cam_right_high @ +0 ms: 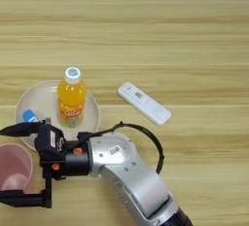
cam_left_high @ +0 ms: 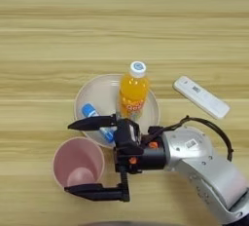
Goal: Move the objects on the table
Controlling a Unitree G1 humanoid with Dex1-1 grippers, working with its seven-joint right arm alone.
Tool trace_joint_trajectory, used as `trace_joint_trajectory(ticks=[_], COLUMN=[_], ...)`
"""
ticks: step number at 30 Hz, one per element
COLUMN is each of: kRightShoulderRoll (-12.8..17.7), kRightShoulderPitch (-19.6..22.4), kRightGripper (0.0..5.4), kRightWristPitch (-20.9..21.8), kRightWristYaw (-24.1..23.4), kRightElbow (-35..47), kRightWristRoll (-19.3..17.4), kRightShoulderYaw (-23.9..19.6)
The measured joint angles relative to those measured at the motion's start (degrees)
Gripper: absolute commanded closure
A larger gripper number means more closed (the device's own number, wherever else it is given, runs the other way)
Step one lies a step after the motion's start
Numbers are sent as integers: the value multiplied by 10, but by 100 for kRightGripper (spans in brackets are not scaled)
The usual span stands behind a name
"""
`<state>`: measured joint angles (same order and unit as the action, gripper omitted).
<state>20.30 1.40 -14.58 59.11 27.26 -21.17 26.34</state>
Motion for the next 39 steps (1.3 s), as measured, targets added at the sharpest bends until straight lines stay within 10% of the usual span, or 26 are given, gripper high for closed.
trace_joint_trajectory(ticks=[26,39], kRightShoulderRoll=[-28,23], kRightShoulderPitch=[140,152], kRightGripper=[3,3], kRightWristPitch=[-58,-34], kRightWristYaw=[-137,-97], kRightElbow=[32,-57], kRightWristRoll=[-102,-102], kRightShoulderYaw=[-208,-292])
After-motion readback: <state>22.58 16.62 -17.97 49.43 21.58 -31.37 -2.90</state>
